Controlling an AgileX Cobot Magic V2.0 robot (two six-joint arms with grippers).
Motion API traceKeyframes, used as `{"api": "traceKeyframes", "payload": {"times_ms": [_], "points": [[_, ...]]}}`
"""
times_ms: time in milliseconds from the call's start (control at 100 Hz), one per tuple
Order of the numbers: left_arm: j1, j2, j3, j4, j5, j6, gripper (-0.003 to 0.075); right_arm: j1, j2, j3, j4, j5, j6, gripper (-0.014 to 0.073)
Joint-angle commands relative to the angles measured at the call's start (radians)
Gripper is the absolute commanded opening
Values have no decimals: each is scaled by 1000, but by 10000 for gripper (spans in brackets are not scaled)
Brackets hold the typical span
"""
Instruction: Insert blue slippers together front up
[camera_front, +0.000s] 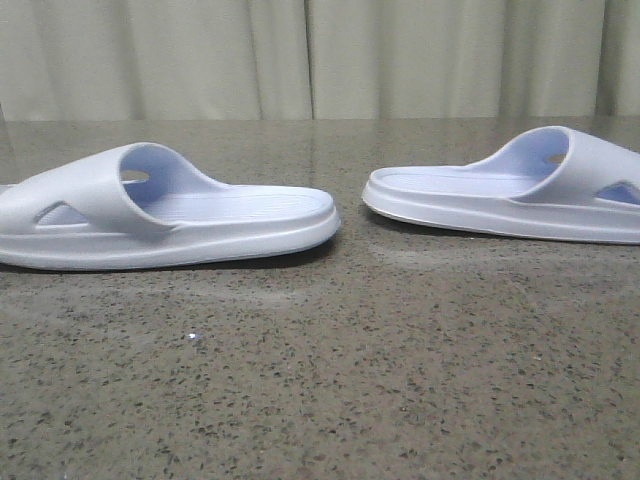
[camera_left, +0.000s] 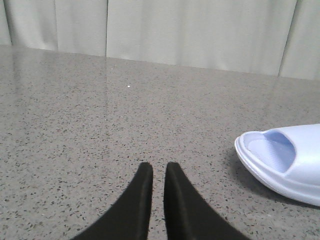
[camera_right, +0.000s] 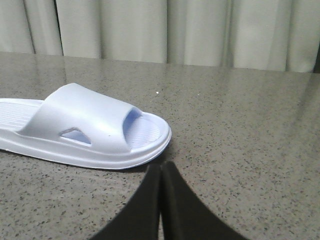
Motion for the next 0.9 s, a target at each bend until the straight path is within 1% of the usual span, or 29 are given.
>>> {"api": "traceKeyframes", "payload": {"times_ms": [0, 780, 890], "points": [[2, -16, 9, -11, -86, -7, 15, -3, 4, 21, 2, -71, -2, -79], [2, -16, 9, -11, -88, -7, 15, -3, 4, 21, 2, -78, -2, -79], [2, -16, 9, -22, -88, -7, 15, -3, 4, 21, 3, -110, -2, -79]]}}
